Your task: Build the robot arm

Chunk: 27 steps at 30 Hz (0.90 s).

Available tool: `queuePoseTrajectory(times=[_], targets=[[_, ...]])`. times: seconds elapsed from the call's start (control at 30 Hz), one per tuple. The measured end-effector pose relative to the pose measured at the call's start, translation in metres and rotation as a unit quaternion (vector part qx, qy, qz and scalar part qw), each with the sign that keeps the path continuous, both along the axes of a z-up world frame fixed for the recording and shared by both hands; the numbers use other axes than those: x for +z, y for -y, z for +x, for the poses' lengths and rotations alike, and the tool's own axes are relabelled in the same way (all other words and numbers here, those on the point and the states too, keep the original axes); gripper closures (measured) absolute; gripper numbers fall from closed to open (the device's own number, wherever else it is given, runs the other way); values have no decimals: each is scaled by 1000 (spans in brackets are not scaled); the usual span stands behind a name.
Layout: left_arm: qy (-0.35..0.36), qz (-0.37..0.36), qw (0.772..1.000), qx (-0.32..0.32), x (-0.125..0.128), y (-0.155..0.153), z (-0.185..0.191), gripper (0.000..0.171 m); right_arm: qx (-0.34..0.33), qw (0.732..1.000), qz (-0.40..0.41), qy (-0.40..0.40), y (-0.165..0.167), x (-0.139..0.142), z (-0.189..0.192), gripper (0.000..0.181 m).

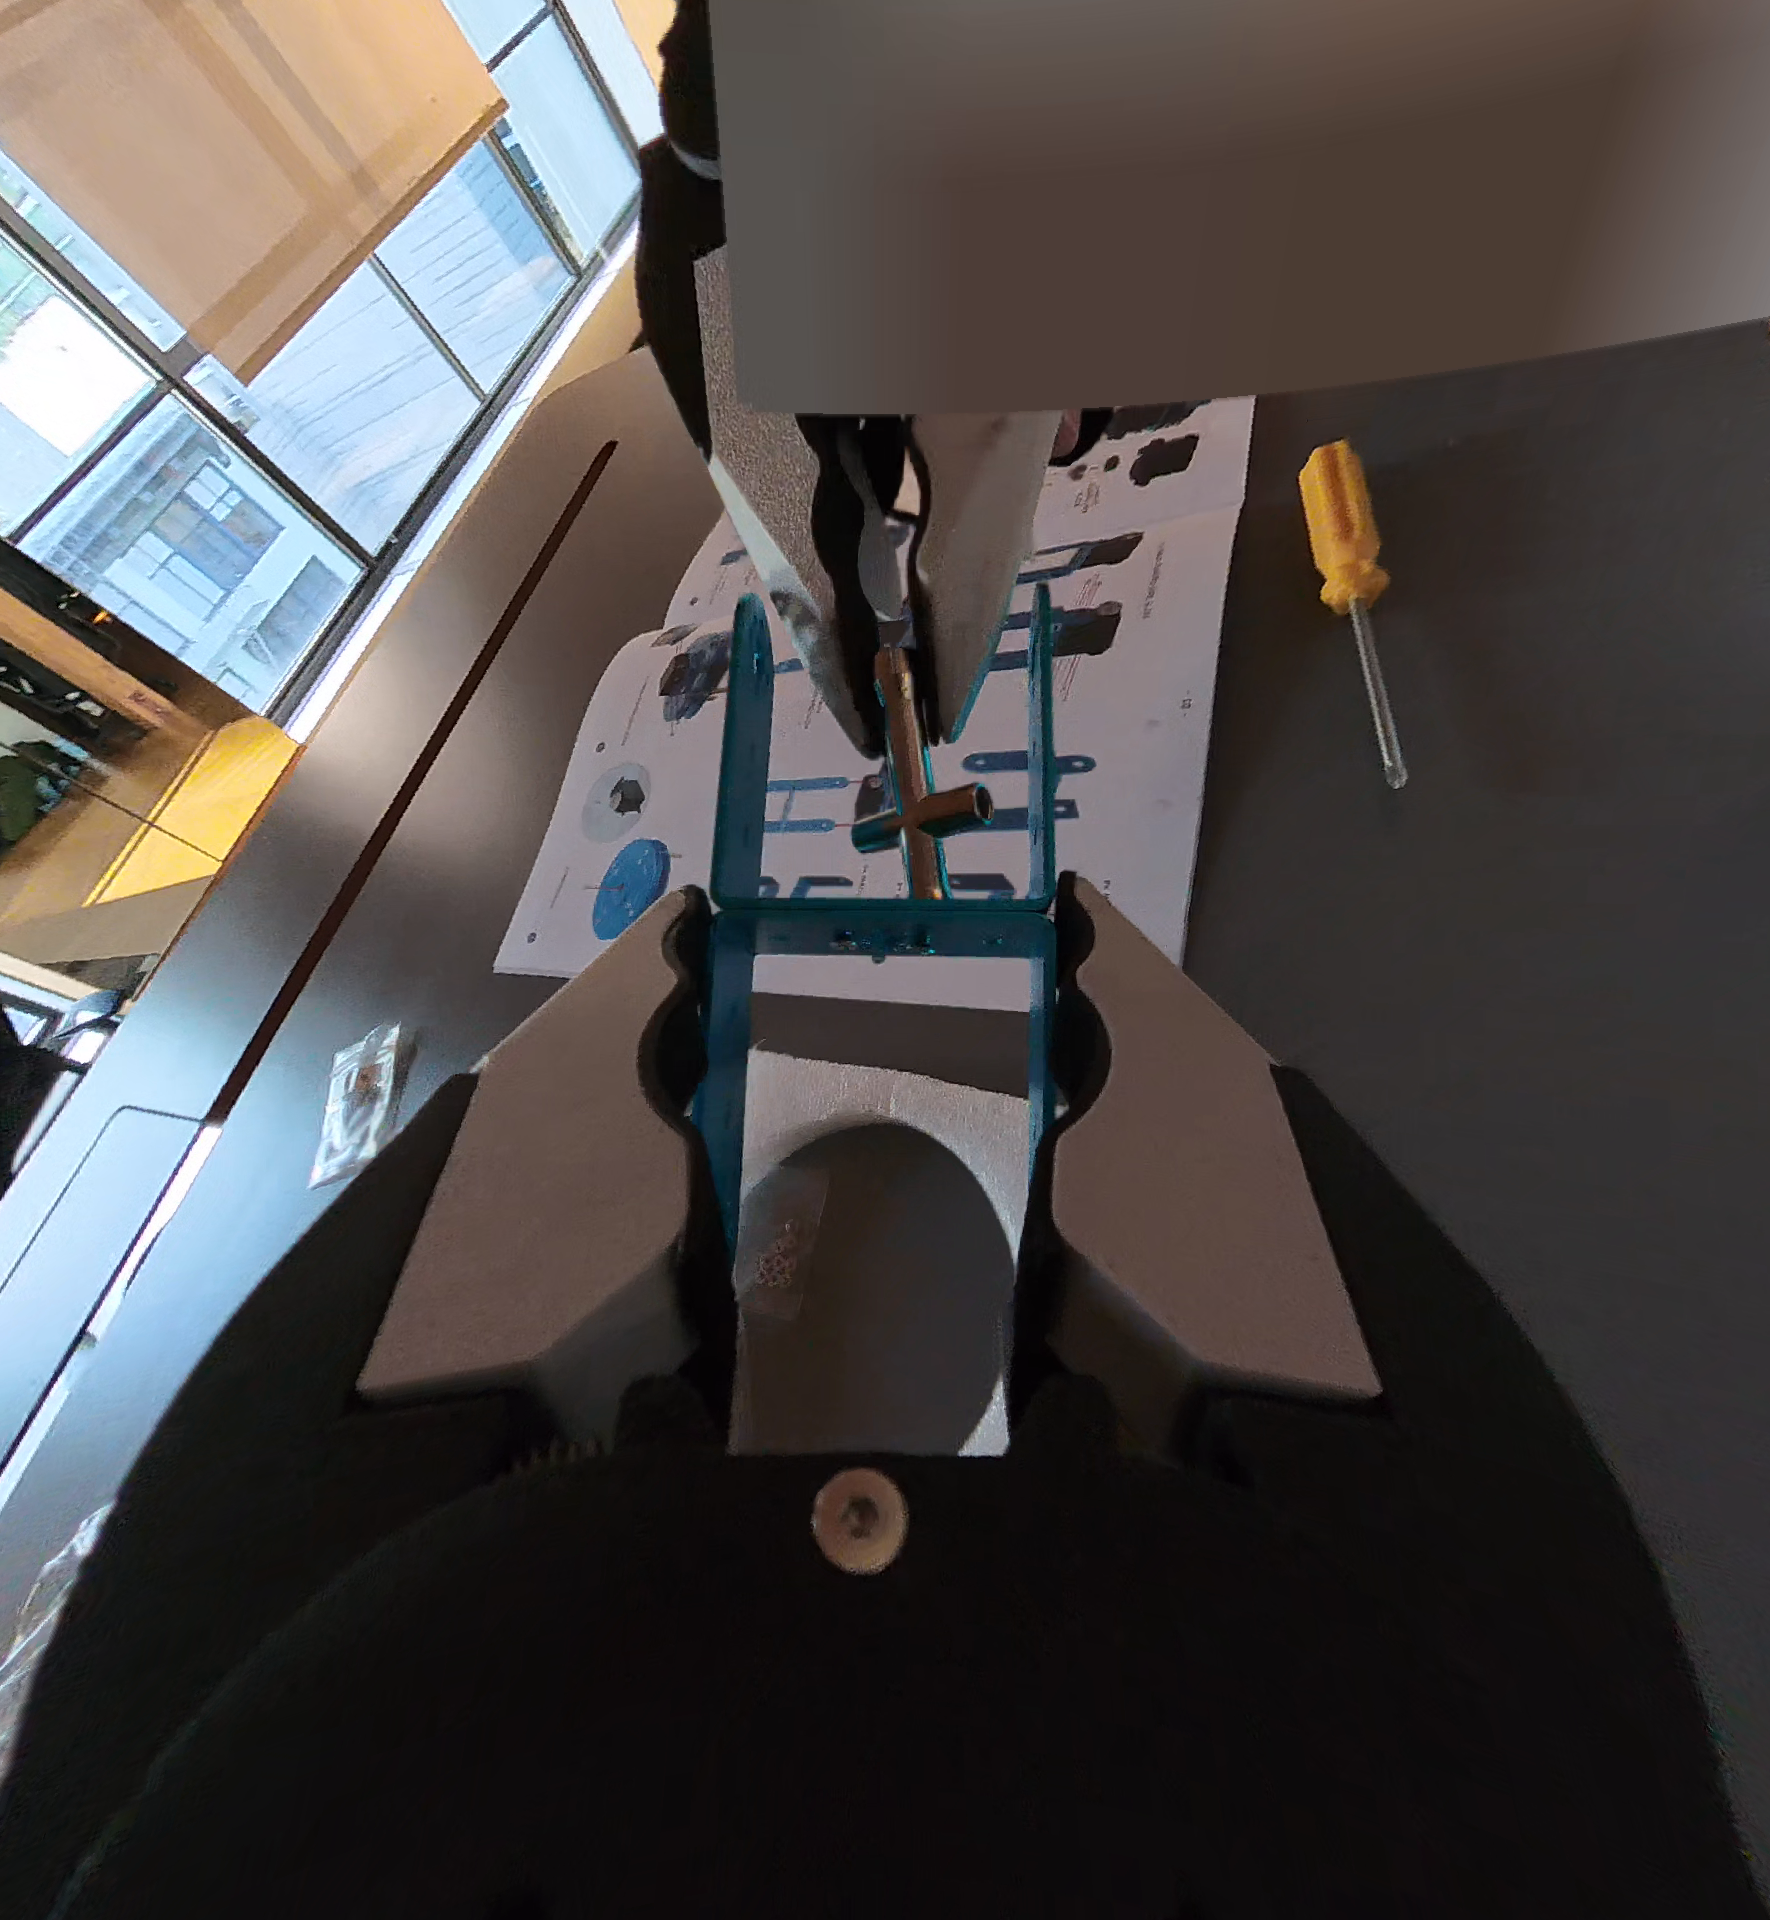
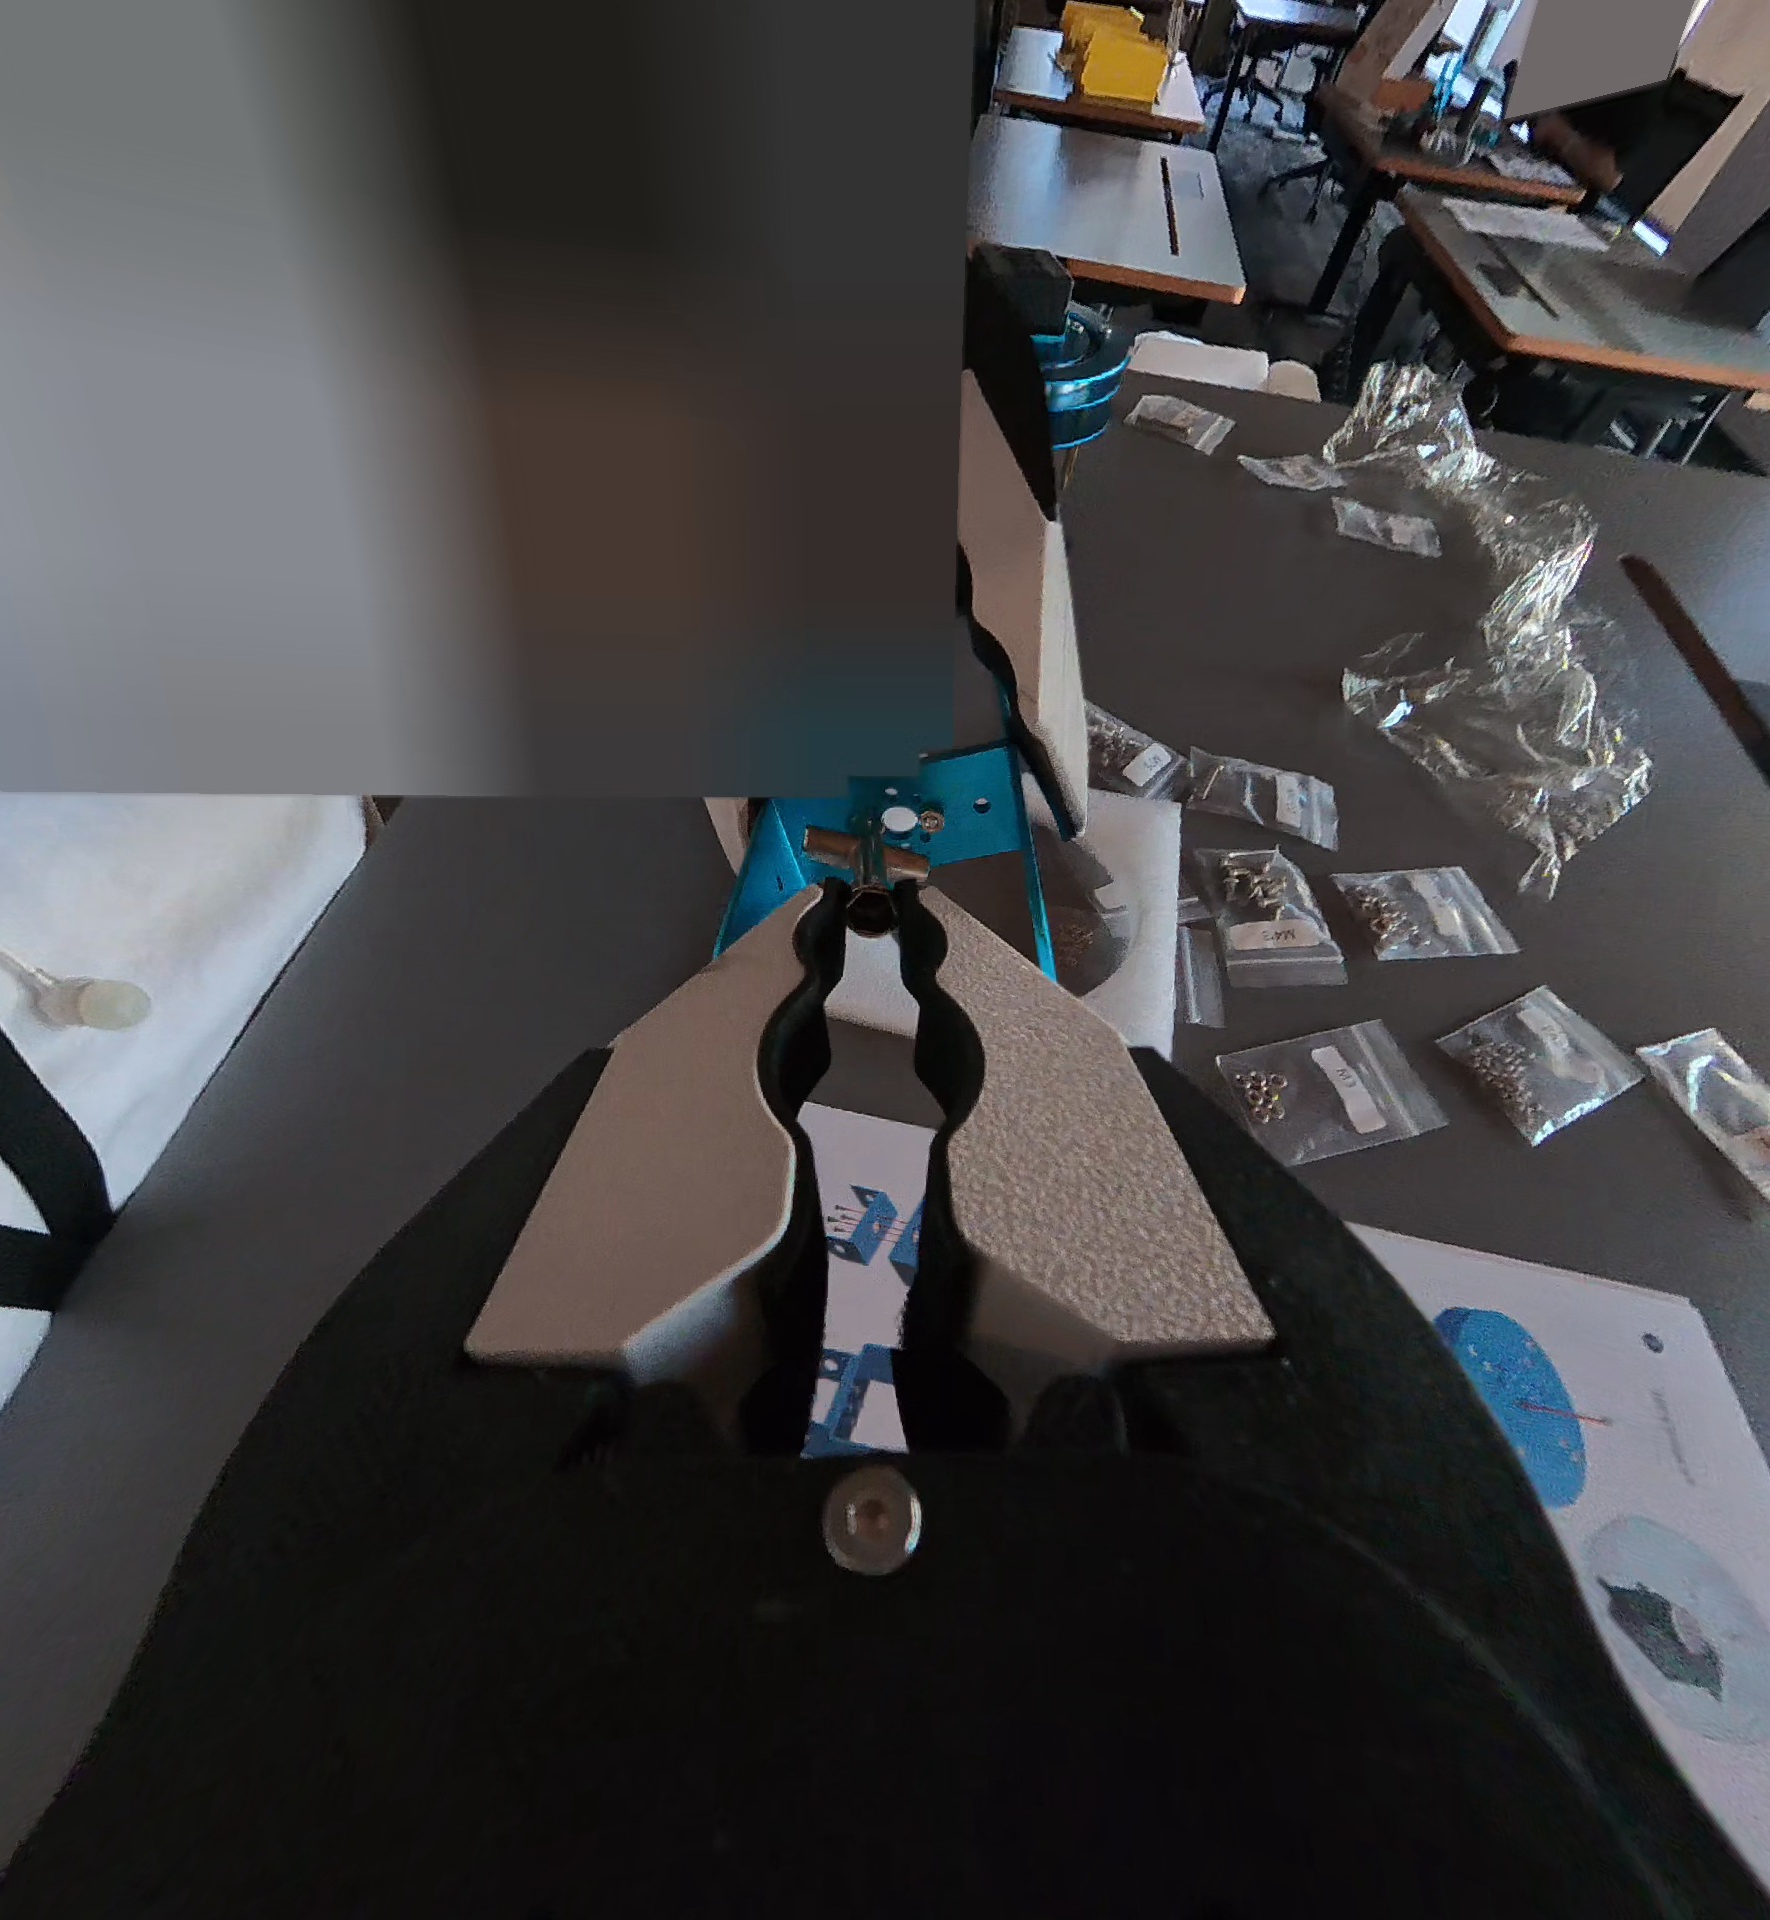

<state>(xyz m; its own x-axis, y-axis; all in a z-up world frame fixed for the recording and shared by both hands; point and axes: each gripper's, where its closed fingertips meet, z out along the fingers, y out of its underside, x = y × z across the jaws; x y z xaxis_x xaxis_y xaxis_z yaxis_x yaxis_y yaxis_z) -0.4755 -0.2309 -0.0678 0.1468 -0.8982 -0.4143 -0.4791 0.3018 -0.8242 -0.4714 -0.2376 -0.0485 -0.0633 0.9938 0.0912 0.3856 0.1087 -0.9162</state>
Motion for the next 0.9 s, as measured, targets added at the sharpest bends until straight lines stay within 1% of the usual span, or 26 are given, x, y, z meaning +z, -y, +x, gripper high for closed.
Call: queuePoseTrajectory(times=[0.1, 0.2, 0.3, 0.4, 0.5, 0.63, 0.7, 0.83, 0.9], targets=[[-7, 14, 1000, 17, -1, -4, -1, 106, -15, 1000, -15, 3, -3, 0, -1, 172], [-3, 13, 1000, 22, 1, -6, -2, 106, -29, 999, -18, 7, -6, -4, 0, 172], [1, 13, 1000, 26, 1, -7, -2, 106, -32, 998, -43, -14, -8, -3, 0, 172], [-3, 16, 999, 29, 0, -8, -2, 107, -30, 997, -70, -9, -9, -7, 1, 172], [-5, 22, 999, 32, -1, -9, -2, 107, -20, 992, -125, 7, -9, -13, 2, 172], [-20, 45, 998, 40, -2, -11, -4, 107, -15, 985, -173, 25, -10, -22, 2, 172], [-29, 57, 997, 44, -3, -12, -5, 107, -11, 977, -209, 40, -9, -27, 2, 172], [-39, 81, 994, 56, -3, -15, -6, 106, -11, 956, -291, 39, -8, -28, 1, 172], [-49, 88, 993, 60, -5, -16, -7, 106, -16, 953, -299, 45, -9, -29, 1, 172]])
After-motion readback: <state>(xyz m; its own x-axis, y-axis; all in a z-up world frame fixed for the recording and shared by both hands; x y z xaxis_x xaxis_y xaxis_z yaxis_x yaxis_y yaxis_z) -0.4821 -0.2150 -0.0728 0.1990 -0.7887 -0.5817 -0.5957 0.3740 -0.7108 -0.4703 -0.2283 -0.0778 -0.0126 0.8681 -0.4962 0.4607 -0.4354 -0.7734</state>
